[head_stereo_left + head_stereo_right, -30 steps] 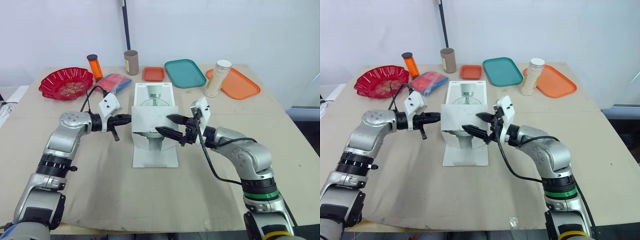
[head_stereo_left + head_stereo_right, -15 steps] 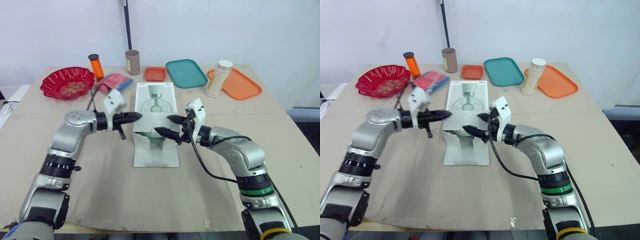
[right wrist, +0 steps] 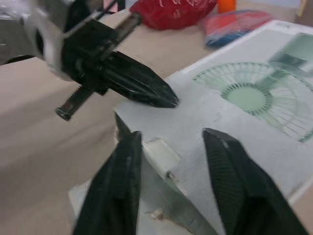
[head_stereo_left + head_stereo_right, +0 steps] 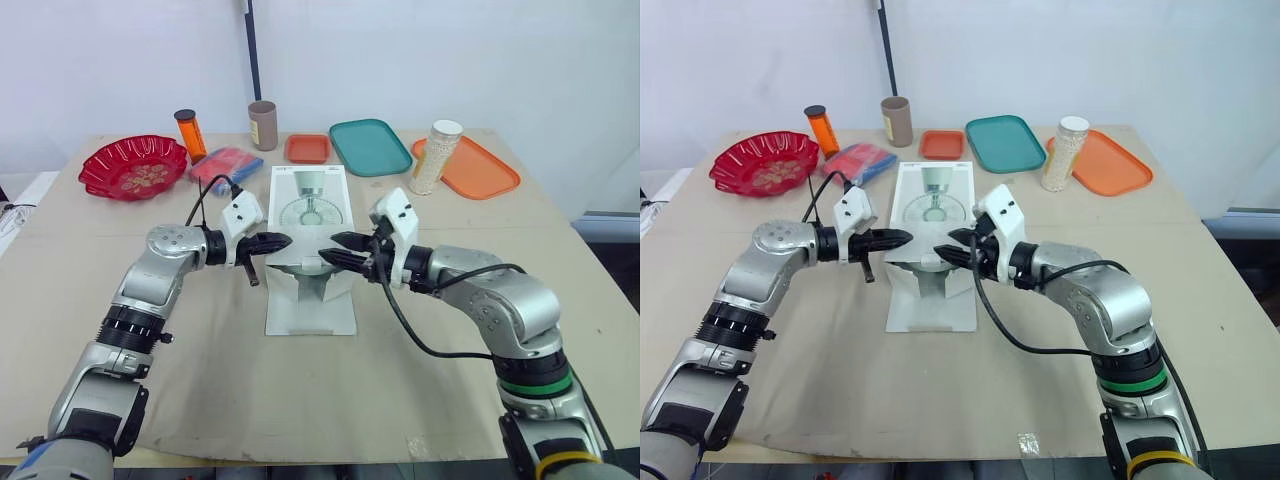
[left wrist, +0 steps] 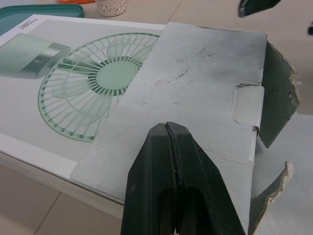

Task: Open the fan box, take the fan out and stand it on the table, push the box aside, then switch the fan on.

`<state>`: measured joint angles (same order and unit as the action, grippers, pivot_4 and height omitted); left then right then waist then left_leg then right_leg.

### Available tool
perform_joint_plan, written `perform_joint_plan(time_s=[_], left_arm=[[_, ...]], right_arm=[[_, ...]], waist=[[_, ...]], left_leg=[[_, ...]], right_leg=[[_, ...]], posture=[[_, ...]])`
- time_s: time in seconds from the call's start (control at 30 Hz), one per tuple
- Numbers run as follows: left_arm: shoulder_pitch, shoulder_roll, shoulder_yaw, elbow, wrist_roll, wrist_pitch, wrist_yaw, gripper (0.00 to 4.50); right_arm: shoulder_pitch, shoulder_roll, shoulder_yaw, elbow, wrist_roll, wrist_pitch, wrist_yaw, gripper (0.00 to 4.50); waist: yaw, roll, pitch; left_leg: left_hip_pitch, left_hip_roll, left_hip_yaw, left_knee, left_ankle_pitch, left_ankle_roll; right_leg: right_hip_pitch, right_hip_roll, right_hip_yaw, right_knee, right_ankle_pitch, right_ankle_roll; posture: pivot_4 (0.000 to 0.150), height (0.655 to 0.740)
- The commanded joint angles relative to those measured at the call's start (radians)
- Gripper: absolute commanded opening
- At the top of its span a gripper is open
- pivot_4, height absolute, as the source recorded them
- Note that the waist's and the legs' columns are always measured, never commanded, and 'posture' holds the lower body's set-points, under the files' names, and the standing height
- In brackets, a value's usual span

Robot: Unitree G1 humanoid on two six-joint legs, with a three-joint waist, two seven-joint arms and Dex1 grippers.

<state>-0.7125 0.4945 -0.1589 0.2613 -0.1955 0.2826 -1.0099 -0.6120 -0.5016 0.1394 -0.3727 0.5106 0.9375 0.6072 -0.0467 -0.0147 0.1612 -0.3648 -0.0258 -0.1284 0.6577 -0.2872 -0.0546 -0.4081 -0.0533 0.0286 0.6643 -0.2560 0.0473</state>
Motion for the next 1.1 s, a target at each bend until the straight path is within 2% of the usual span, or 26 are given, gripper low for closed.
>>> perform_joint_plan(time_s=[0.03,0.07,0.33,0.57,0.67,0.77,1.1], left_arm=[[0.016,0.008,-0.004,0.009,0.018,0.013,0.002,0.0],[0.019,0.008,-0.002,0.007,0.016,0.013,0.002,0.0],[0.032,0.006,0.005,-0.005,0.012,0.013,0.008,0.0],[0.032,0.002,0.008,-0.001,0.011,0.009,0.014,0.0],[0.033,0.001,0.008,0.004,0.012,0.005,0.014,0.0],[0.032,-0.001,0.007,0.01,0.013,0.001,0.013,0.0],[0.037,0.001,0.006,0.0,0.01,-0.005,0.002,0.0]], right_arm=[[-0.017,-0.034,0.072,-0.047,-0.046,0.01,0.005,0.31],[-0.019,-0.038,0.093,-0.034,-0.07,0.011,-0.007,0.06],[-0.018,-0.076,0.167,0.023,-0.192,-0.011,-0.023,0.06],[0.013,-0.21,0.177,-0.077,-0.207,-0.013,0.052,0.06],[0.038,-0.306,0.171,-0.132,-0.214,-0.028,0.108,0.06],[0.061,-0.351,0.162,-0.129,-0.223,-0.052,0.138,0.06],[0.03,-0.211,0.177,0.165,-0.398,-0.176,-0.004,0.06]], waist=[[0.0,0.0,0.0],[0.0,0.0,0.0],[0.0,0.0,0.0],[0.003,-0.001,-0.001],[0.004,-0.001,-0.001],[0.002,-0.001,-0.001],[0.001,-0.001,-0.001]], left_leg=[[0.0,0.0,0.0,0.0,0.0,0.0],[0.0,0.0,0.0,0.0,0.0,0.0],[0.0,0.0,0.0,0.0,0.0,0.0],[0.001,-0.001,-0.001,0.001,0.0,0.0],[0.0,-0.001,-0.001,0.001,0.0,0.0],[0.0,-0.002,0.0,0.001,0.0,0.0],[0.001,0.0,0.001,0.001,0.0,0.0]], right_leg=[[0.0,0.0,0.0,0.0,0.0,0.0],[0.0,0.0,0.0,0.0,0.0,0.0],[0.0,0.0,0.0,0.0,0.0,0.0],[0.002,-0.001,0.0,0.0,0.0,0.001],[0.002,-0.001,0.0,0.0,0.0,0.001],[0.002,-0.001,0.0,0.0,-0.001,0.001],[0.001,-0.001,0.0,0.0,0.0,0.001]], posture=[[0.15,0.74],[0.15,0.74],[0.15,0.74],[0.15,0.74],[0.15,0.74],[0.15,0.74],[0.15,0.74]])
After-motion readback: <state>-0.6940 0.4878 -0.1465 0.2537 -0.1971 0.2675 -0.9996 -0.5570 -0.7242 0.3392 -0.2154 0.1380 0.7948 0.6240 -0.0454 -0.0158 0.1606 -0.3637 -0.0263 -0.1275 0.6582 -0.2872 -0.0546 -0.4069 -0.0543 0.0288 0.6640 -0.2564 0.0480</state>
